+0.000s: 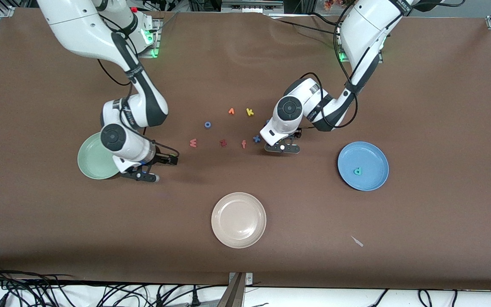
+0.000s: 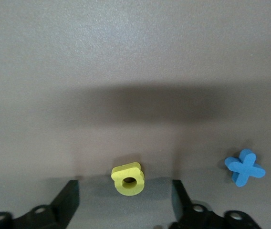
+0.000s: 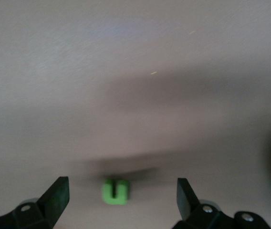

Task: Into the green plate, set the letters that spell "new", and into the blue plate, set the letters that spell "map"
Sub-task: 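Reach the right gripper to the green U while the left gripper reaches the yellow letter, then grasp the green U with the right gripper while the left gripper grasps the yellow letter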

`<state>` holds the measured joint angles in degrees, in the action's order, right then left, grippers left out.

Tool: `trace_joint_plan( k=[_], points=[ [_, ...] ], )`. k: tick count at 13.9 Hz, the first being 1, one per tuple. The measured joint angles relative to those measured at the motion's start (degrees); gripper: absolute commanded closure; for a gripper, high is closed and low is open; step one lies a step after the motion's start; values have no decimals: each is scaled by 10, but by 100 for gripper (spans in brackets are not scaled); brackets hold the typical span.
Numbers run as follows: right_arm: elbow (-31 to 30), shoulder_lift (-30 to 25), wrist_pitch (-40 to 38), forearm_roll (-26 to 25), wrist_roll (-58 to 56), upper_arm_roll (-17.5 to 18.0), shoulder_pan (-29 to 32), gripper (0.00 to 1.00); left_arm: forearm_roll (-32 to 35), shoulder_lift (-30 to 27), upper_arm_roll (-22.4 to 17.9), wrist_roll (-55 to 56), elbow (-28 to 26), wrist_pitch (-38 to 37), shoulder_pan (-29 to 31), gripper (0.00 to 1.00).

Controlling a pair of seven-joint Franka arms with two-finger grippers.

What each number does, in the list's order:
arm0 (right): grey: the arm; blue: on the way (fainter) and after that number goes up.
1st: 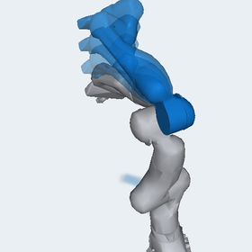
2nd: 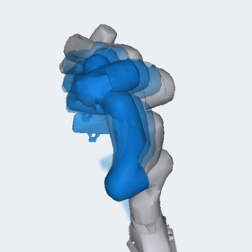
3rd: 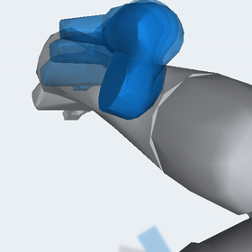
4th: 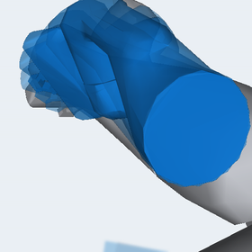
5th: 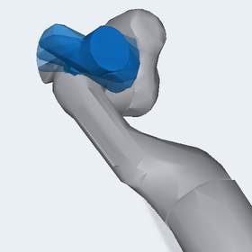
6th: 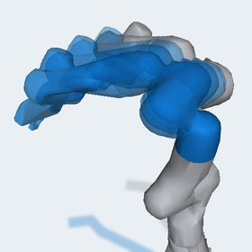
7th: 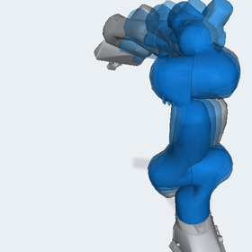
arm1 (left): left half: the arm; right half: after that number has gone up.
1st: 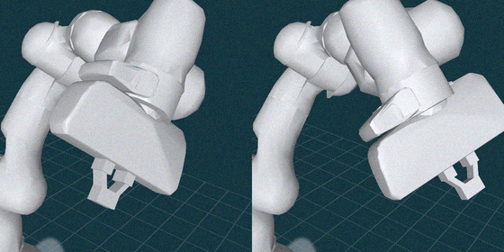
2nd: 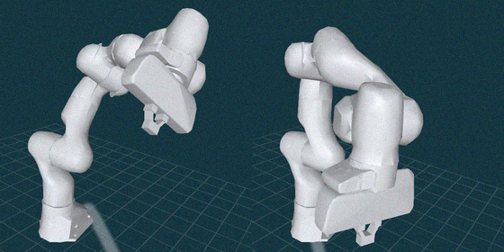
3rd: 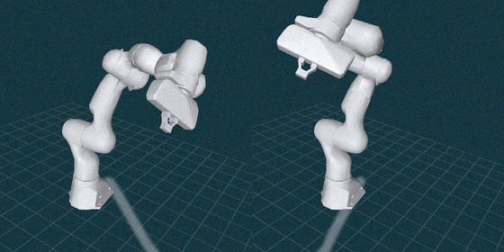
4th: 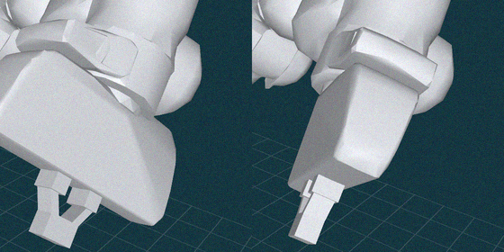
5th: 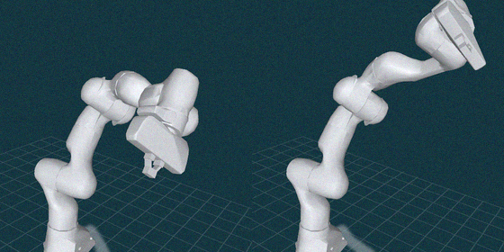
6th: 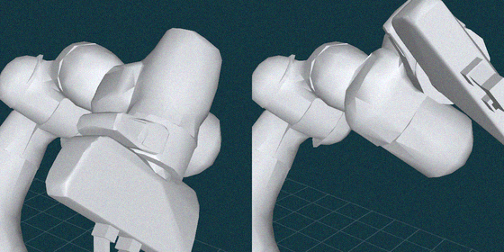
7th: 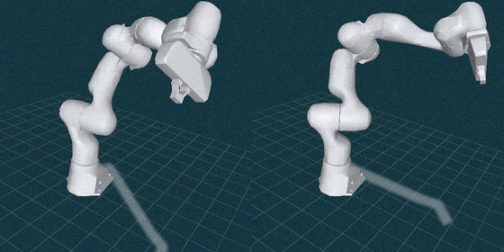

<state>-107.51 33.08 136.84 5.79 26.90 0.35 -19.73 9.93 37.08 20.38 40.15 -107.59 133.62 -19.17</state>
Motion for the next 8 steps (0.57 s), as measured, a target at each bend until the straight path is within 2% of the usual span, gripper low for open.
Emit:
trace_joint_plan(
  k=[2,4,5,8],
  points=[
    [-11,6,27,0,15,0,-9,6,14,0,0,1,0,2,0,73],
    [-30,8,51,0,17,-1,-9,15,17,0,0,1,2,5,1,90],
    [-39,8,59,0,17,-1,-9,20,18,0,0,1,3,5,1,95],
    [-44,5,61,0,17,-1,-9,31,19,0,-1,1,4,5,3,98]
  ],
)
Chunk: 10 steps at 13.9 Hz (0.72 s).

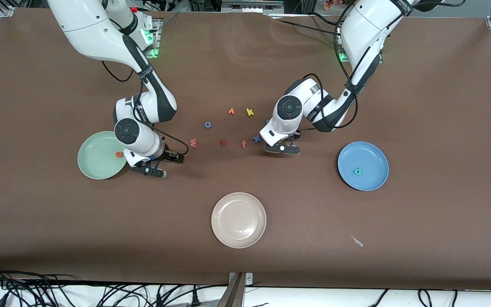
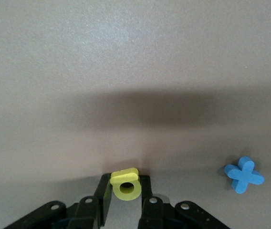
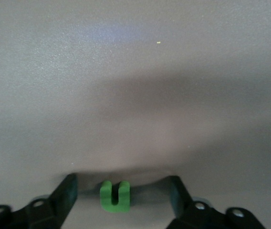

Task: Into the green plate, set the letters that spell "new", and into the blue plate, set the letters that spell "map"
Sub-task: 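Grasp the green U with the right gripper while the left gripper grasps the yellow letter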

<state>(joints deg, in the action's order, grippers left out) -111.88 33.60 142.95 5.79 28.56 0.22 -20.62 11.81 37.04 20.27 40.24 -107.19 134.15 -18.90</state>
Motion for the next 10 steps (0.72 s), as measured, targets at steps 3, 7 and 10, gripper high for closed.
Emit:
trace_joint_plan(
  k=[3,7,10],
  points=[
    [0,-3,-5,0,0,0,0,40,6,-8,-1,-3,10,-24,19,97],
    [0,-5,-9,0,0,0,0,50,11,-51,-2,-96,60,-173,69,94],
    [0,-6,-11,0,0,0,0,58,23,-77,-7,-208,74,-208,117,94]
  ],
)
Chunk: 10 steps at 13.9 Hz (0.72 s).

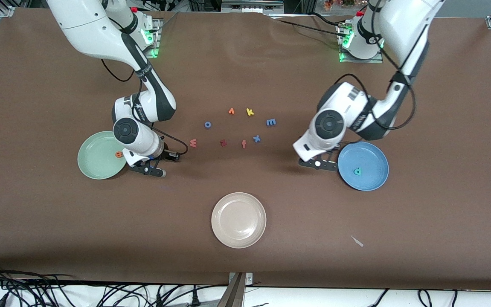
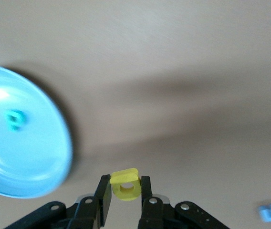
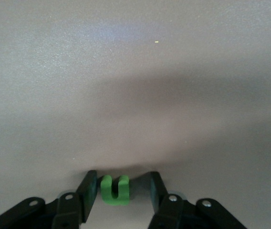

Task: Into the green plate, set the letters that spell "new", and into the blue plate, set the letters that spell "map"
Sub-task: 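Grasp the green U with the right gripper while the left gripper grasps the yellow letter, then drop the U on the green plate while the left gripper drops the yellow letter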

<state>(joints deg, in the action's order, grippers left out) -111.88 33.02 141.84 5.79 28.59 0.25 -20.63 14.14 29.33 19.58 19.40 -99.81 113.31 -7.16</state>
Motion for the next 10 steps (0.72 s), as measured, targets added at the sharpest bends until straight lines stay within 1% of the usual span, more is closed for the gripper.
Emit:
trace_joint_plan(
  k=[2,4,6,7,8,9,10],
  points=[
    [0,-1,0,0,0,3,0,64,26,-4,-2,-77,-1,-3,41,94],
    [0,-2,-1,0,0,3,-1,72,53,0,-3,-135,-12,-7,86,93],
    [0,-3,-2,0,0,3,-1,85,83,12,-4,-152,-31,-5,114,90],
    [0,-4,-3,0,-1,3,-1,94,92,21,-3,-153,-36,-3,122,86],
    [0,-4,-4,0,-2,3,-2,100,96,30,-3,-154,-40,2,128,78],
    [0,-4,-4,0,-3,3,-2,100,97,37,-3,-154,-42,9,130,54],
    [2,-4,-6,0,-4,3,-2,100,97,42,-3,-154,-47,20,132,4]
  ],
)
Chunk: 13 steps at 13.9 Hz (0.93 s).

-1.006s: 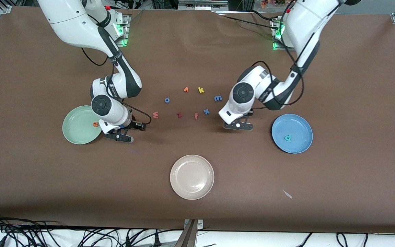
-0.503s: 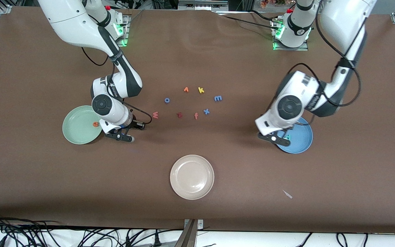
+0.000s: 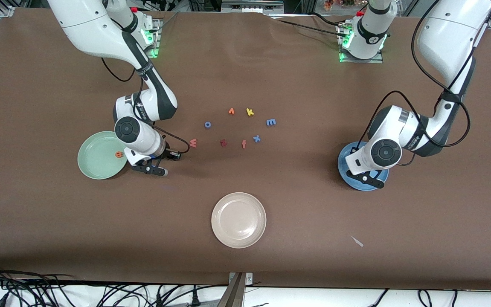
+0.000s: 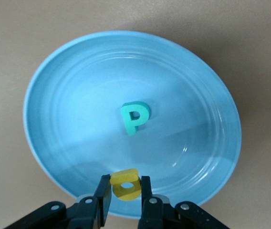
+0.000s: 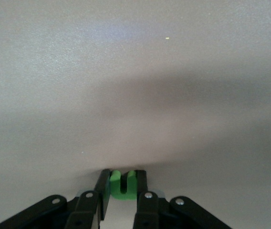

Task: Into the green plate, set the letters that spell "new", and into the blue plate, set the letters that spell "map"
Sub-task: 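Drop the U on the green plate while the left gripper drops the yellow letter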

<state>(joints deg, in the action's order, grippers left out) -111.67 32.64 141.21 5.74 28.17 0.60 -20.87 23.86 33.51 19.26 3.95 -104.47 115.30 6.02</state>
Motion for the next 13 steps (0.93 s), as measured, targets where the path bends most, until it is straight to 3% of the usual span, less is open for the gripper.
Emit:
trace_joint_plan(
  k=[3,6,10,13],
  points=[
    [58,-3,-102,-3,-16,-6,3,100,0,2,1,0,-6,12,3,0],
    [105,-20,-203,-3,-125,-50,17,100,-1,-6,24,2,-3,4,6,0],
    [60,-48,-200,-3,-275,-117,29,100,-26,-27,105,102,0,-18,5,0],
    [-12,-76,-137,-3,-345,-146,29,100,-64,-29,150,249,-4,-20,-4,0]
  ],
)
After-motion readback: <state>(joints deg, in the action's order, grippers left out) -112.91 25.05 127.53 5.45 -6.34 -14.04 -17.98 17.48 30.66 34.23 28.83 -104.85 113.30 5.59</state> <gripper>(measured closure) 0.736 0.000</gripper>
